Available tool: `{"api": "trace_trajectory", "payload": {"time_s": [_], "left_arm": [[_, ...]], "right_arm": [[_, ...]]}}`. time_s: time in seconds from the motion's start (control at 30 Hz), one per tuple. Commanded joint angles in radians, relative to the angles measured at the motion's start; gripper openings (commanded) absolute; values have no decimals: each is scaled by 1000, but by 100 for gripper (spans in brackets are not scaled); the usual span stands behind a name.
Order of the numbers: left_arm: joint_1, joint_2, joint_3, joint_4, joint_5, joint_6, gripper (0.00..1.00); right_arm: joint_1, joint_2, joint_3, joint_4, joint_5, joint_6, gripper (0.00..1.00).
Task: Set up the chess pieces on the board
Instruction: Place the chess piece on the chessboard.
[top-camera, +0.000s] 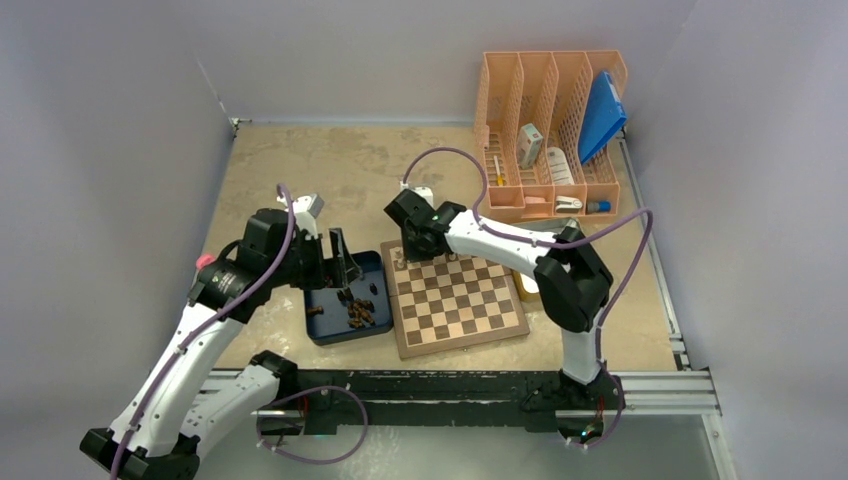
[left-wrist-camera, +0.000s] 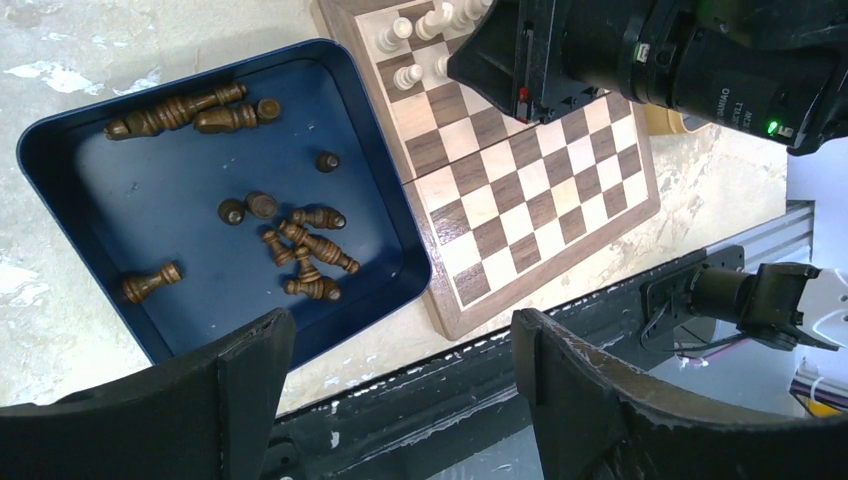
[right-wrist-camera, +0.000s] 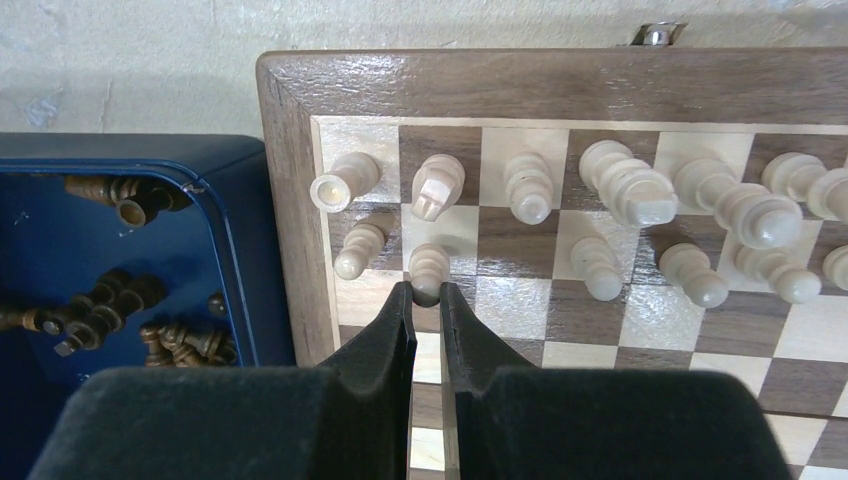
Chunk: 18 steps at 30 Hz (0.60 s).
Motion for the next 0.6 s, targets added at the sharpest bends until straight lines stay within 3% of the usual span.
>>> {"api": "trace_trajectory", "payload": {"time_s": [0.0,0.57], "left_arm": [[-4,-17,38,9,-32,-6,79],[-4,11,33,29,-11,-1,79]], "right_arm": [[11,-5,18,3,43,28,5],[10,46,38,-30,76,32,12]]}}
